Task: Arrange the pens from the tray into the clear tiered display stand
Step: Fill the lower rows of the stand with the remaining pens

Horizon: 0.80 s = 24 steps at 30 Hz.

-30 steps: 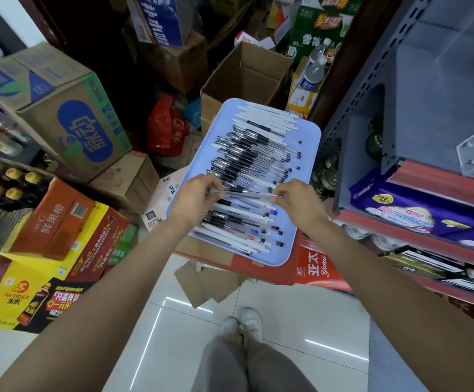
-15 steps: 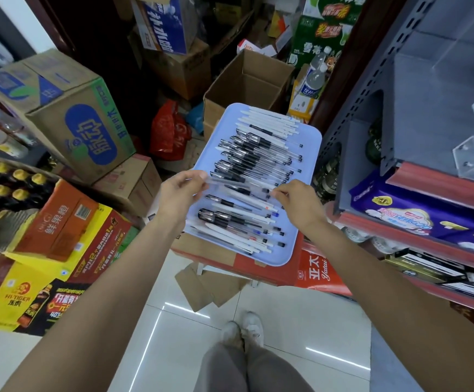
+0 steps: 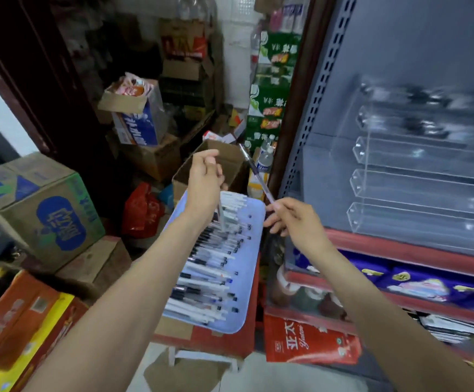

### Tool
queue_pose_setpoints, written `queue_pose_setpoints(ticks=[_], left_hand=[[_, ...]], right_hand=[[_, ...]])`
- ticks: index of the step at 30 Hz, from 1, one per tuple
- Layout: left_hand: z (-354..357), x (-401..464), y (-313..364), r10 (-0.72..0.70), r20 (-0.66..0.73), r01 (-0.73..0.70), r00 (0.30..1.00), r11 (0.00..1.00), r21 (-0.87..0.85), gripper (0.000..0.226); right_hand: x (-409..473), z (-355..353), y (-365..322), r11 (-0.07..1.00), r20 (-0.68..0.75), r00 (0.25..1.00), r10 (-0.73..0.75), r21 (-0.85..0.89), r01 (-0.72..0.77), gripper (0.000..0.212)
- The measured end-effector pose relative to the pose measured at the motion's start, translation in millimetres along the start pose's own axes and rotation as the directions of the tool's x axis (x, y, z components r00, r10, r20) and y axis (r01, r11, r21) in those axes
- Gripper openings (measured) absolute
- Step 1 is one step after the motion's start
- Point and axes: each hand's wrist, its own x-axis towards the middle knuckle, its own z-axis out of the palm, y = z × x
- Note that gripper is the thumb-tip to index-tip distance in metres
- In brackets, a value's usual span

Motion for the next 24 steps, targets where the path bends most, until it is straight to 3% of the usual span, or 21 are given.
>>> queue_pose_setpoints(ticks=[4, 6, 9, 10, 13, 18, 20, 24], left_hand=[[63, -3, 24, 0.028, 0.203, -0.083, 0.979, 0.960, 0.266, 0.032], [95, -11, 40, 0.011, 0.300, -0.083, 0.954, 0.970, 0.227, 0.036], [139, -15, 52, 0.153, 0.393, -0.244, 0.907, 0.951, 0.192, 0.025], [153, -14, 55, 0.203, 0.403, -0.313, 0.892, 0.922, 0.227, 0.029], [195, -12, 67, 0.272, 0.484, -0.481, 0.832, 0.788, 0.384, 0.030], [256, -13, 83, 0.207, 0.671, -0.650, 0.712, 0.556, 0.518, 0.016], [275, -11, 85, 0.183, 0.695, -0.678, 0.695, 0.489, 0.549, 0.022], [293, -5, 89, 0.294, 0.566, -0.635, 0.770, 0.434, 0.639, 0.027]], right_hand=[[-1, -49, -7, 0.998, -0.001, 0.998, -0.063, -0.003, 0.063, 0.028], [-1, -75, -10, 0.996, 0.025, 0.996, -0.082, -0.025, 0.082, 0.025], [2, -121, -16, 0.982, 0.059, 0.992, -0.110, -0.149, 0.118, 0.010], [5, -140, -19, 0.973, 0.038, 0.990, -0.133, -0.184, 0.138, 0.002], [15, -197, -34, 0.968, -0.088, 0.969, -0.229, -0.126, 0.218, 0.018], [32, -272, -50, 0.944, -0.151, 0.934, -0.323, 0.013, 0.329, 0.018], [36, -291, -48, 0.936, -0.145, 0.927, -0.347, 0.016, 0.353, 0.010], [53, -317, -41, 0.915, -0.309, 0.889, -0.337, 0.113, 0.386, 0.016]])
